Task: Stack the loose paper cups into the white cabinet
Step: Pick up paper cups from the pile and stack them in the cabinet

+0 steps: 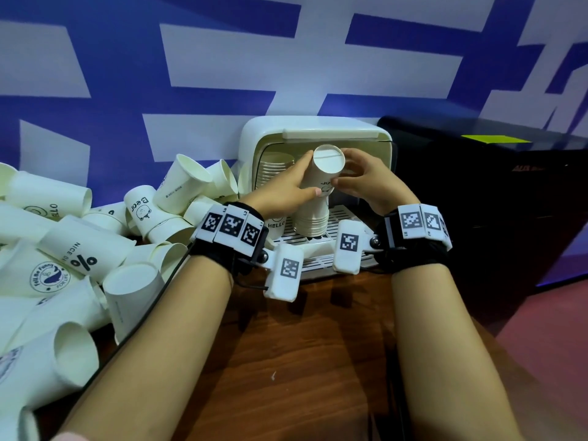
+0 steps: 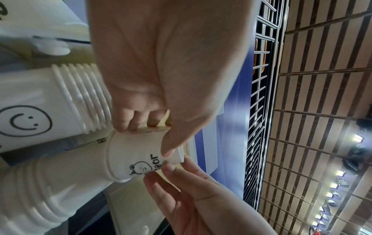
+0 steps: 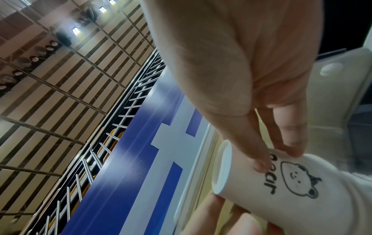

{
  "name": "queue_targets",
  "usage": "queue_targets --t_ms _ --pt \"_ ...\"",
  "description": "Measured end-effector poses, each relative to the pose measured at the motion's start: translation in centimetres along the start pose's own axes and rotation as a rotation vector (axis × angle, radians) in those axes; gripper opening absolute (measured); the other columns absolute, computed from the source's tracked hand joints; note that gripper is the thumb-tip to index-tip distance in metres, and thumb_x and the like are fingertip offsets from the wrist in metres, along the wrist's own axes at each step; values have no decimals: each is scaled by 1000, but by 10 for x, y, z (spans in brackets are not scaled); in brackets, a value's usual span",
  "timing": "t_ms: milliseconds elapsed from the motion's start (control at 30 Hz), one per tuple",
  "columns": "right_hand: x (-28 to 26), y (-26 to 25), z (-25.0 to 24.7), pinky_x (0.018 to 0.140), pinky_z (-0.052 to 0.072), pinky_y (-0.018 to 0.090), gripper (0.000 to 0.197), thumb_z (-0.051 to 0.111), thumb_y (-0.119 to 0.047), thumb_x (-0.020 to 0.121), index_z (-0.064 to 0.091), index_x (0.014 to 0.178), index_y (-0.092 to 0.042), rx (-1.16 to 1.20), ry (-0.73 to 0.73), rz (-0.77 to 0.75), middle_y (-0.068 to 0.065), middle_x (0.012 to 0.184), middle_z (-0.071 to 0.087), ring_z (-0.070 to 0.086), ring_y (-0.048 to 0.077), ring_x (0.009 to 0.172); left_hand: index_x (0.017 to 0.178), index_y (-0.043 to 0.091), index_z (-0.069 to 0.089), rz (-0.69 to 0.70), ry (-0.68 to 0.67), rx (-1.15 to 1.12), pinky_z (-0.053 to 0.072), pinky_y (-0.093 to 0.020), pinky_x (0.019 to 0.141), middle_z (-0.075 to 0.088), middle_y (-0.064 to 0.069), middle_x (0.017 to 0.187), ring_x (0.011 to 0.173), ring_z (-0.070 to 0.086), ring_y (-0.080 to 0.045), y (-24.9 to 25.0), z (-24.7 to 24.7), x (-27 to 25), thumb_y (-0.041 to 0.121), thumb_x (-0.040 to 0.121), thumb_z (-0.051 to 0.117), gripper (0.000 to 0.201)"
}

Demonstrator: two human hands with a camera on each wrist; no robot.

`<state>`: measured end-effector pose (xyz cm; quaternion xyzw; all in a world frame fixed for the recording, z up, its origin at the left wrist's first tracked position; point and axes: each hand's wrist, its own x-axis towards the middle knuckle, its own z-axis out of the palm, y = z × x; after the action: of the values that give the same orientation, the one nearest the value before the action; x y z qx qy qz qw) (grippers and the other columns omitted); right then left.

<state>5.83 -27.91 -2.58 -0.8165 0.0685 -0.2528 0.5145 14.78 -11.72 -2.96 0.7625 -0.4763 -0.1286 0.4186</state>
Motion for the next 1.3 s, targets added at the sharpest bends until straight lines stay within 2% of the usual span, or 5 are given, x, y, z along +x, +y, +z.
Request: queue_targets --t_ms 267,567,833,1167,1300 --pt "5 -3 9 81 50 18 41 56 6 91 51 130 -7 44 19 34 5 109 62 60 11 99 153 21 14 -27 22 -67 36 -37 110 40 -1 147 132 42 -17 8 -2 7 18 95 56 71" --pt "9 -4 14 102 46 52 26 50 -12 99 52 125 -14 60 13 137 12 119 61 59 35 117 148 15 26 -118 -6 -61 42 -30 101 49 -2 140 123 50 -14 24 -9 15 18 96 53 58" --pt "12 -2 13 73 51 33 18 45 -23 102 55 116 -18 56 -21 329 6 100 63 59 20 83 152 12 5 -245 -23 107 42 -41 106 46 -14 142 124 50 -27 37 0 20 25 97 53 74" --pt "13 -3 21 97 51 43 28 41 -15 102 58 122 -6 -102 -149 451 8 92 61 56 18 77 152 14 -5 -340 -158 253 45 -39 103 47 -17 141 120 53 -30 32 7 16 23 98 50 78" --pt "13 -3 18 95 53 49 30 44 -21 101 56 123 -5 -97 -126 479 15 109 65 62 27 96 153 21 -5 -351 -159 289 46 -39 100 48 -17 139 115 53 -28 31 8 17 24 97 51 79"
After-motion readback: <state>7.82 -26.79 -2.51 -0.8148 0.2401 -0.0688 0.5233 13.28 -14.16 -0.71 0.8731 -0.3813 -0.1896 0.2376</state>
